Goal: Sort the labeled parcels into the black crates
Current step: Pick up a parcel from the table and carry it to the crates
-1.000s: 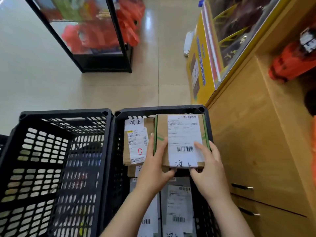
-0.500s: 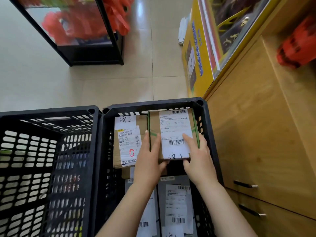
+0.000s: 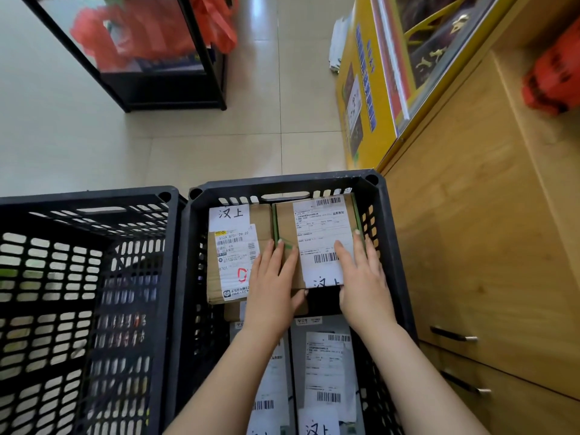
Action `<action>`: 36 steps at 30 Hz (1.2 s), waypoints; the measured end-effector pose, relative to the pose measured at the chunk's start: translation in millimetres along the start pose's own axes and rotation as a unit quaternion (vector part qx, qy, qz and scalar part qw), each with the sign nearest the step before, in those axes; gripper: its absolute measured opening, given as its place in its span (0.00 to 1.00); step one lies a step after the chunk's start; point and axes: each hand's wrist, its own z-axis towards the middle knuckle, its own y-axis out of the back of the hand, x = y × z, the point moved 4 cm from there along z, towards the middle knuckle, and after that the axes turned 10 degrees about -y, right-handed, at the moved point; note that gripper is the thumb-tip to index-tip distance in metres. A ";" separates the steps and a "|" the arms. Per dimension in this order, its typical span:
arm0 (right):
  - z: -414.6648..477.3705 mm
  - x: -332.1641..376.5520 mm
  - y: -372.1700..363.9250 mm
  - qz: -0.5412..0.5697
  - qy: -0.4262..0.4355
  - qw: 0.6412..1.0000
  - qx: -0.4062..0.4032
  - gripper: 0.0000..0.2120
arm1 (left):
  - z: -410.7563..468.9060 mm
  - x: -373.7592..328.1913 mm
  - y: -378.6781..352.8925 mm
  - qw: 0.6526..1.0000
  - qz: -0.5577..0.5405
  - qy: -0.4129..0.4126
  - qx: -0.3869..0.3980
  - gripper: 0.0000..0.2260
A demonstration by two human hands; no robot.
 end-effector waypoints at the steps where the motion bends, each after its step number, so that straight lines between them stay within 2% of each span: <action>1: 0.2 0.5 0.9 -0.002 0.000 1.000 0.000 0.39 | 0.0 0.2 0.3 1.000 0.000 -0.001 0.002 0.34; 13: -17.0 6.7 4.6 0.020 0.026 0.999 -0.003 0.41 | -13.3 -1.5 9.5 0.999 -0.044 -0.008 -0.011 0.33; 19: -45.8 16.4 25.1 0.051 0.071 0.996 0.004 0.34 | -34.2 -18.8 35.4 0.996 -0.081 0.001 -0.045 0.30; 27: -123.4 54.1 105.4 0.094 0.156 0.983 -0.035 0.29 | -98.6 -60.9 141.3 0.985 -0.081 0.002 -0.153 0.25; 36: -248.2 125.6 194.3 0.144 0.294 0.941 -0.083 0.25 | -224.5 -99.3 277.6 0.961 -0.017 0.052 -0.269 0.25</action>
